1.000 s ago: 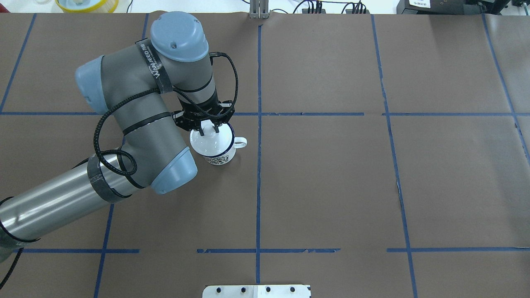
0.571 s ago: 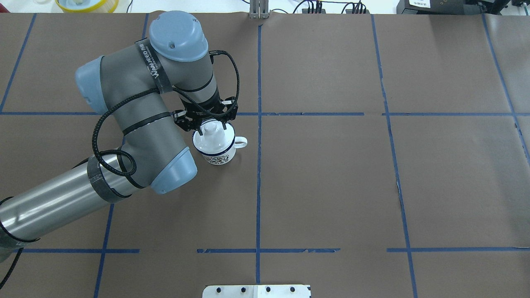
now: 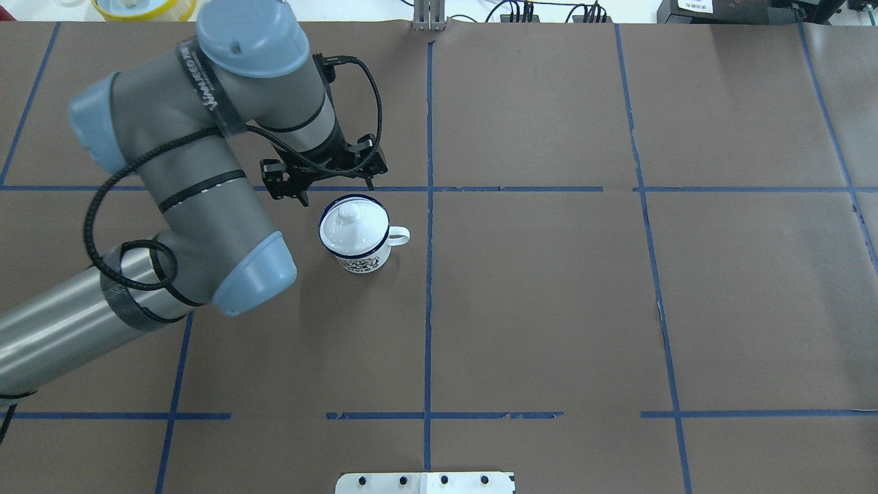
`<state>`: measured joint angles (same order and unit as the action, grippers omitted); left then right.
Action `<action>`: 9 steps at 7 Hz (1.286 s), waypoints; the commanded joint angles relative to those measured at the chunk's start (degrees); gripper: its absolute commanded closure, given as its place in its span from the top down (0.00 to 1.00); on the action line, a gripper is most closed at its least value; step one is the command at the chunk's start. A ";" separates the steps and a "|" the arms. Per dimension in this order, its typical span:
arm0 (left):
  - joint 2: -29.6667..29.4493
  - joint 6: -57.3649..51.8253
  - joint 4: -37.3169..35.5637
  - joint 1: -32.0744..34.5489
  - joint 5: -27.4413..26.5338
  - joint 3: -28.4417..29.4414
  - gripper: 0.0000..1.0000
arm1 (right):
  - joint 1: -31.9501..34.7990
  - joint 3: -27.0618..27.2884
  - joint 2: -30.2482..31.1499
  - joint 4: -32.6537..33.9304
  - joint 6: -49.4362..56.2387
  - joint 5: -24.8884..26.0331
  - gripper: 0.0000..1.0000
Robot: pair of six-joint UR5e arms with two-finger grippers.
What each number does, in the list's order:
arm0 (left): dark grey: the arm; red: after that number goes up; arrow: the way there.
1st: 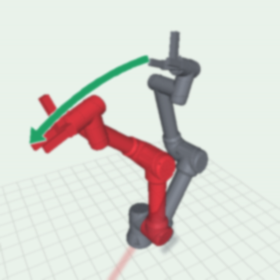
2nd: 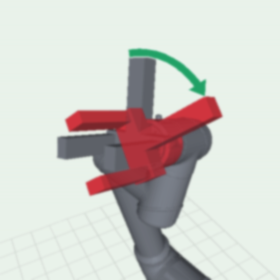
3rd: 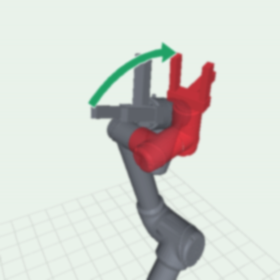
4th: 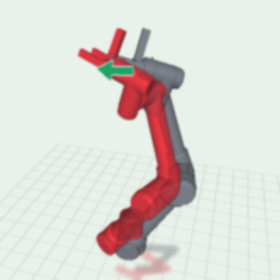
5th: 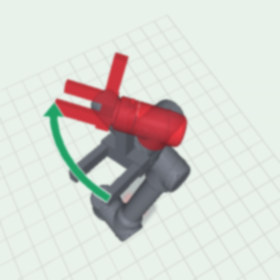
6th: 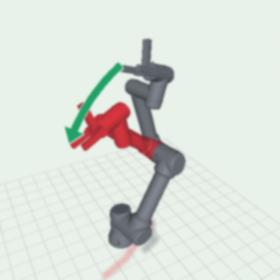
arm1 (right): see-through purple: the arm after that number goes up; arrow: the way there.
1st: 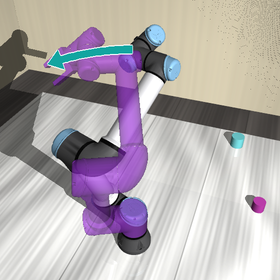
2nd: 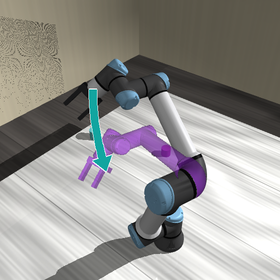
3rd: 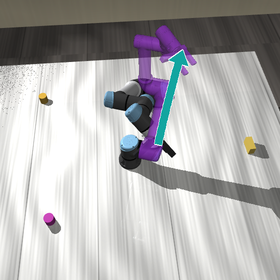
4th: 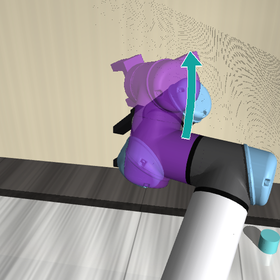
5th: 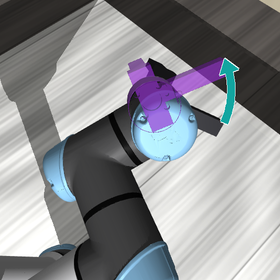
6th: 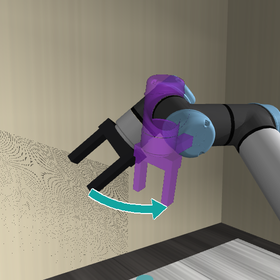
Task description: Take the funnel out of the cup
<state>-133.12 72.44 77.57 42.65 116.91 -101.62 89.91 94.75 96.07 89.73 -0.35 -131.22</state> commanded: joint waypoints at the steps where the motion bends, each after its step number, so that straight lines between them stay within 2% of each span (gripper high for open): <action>1: 5.12 -16.36 -2.50 8.46 0.07 -5.41 1.00 | 0.00 0.00 0.00 0.00 0.00 0.00 1.00; 2: 9.68 -30.12 -2.42 14.16 0.42 -7.44 1.00 | 0.00 0.00 0.00 0.00 0.00 0.00 1.00; 3: 14.68 -45.74 -2.25 21.00 3.12 -7.54 1.00 | 0.00 0.00 0.00 0.00 0.00 0.00 1.00; 5: 25.40 -72.58 -1.63 35.93 7.26 -5.62 1.00 | 0.00 0.00 0.00 0.00 0.00 0.00 1.00; 6: 28.33 -80.36 -1.72 43.58 11.37 -0.48 1.00 | 0.00 0.00 0.00 0.00 0.00 0.00 1.00; 7: 33.49 -87.92 -0.59 47.31 12.37 4.53 1.00 | 0.00 0.00 0.00 0.00 0.00 0.00 1.00; 8: 38.41 -93.05 3.42 49.35 12.90 6.76 1.00 | 0.00 0.00 0.00 0.00 0.00 0.00 1.00; 9: 41.68 -93.01 3.90 51.55 12.82 8.52 1.00 | 0.00 0.00 0.00 0.00 0.00 0.00 1.00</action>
<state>-96.32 -17.55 79.68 91.03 129.32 -95.94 89.91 94.75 96.07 89.73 -0.35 -131.22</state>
